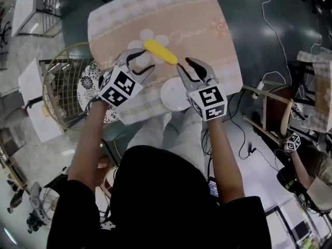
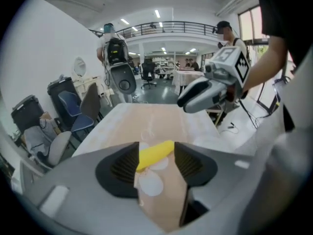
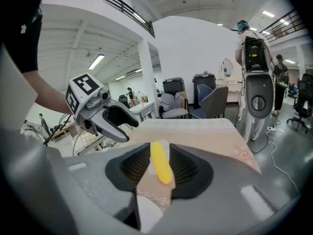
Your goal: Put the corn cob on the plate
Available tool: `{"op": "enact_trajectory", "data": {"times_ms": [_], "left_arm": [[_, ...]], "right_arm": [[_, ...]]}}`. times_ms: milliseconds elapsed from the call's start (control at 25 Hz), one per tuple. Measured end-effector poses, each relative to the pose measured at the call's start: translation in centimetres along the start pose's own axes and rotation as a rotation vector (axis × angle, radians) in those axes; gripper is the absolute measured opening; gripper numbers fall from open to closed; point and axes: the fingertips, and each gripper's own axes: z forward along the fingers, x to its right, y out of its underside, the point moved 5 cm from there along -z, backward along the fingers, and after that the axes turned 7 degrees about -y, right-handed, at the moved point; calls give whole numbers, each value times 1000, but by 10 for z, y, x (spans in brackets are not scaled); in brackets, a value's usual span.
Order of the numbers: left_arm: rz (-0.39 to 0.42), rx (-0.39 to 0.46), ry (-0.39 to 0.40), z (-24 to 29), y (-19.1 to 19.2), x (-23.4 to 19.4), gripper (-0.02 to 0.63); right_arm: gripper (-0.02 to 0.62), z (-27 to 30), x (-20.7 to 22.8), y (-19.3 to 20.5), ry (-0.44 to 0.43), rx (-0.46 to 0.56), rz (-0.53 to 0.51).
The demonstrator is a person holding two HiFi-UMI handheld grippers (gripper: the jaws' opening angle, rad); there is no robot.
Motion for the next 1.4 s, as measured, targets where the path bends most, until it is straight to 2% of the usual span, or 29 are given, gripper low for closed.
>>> {"op": "enact_trajectory", "data": {"times_ms": [120, 240, 400, 480, 880, 1120, 1400], "left_arm": [[71, -54, 23, 18, 8, -7, 222], [210, -134, 53, 39, 17, -11, 254], [394, -223, 120, 67, 27, -15, 256], [455, -255, 136, 79, 32, -20, 256], [560, -352, 220, 119, 51, -31, 267], [649, -405, 257, 135, 65, -36, 275], [659, -414, 289, 143, 70, -36, 287]], "right_arm": [[115, 11, 7, 15, -1, -38, -2], [132, 24, 12, 28, -8, -79, -4], [153, 42, 15, 41, -14, -136, -14], [163, 51, 17, 46, -20, -159, -17], [187, 88, 21, 77, -71, -297, -82], [187, 105, 23, 88, -84, -323, -86], [201, 113, 24, 91, -96, -347, -115]]}}
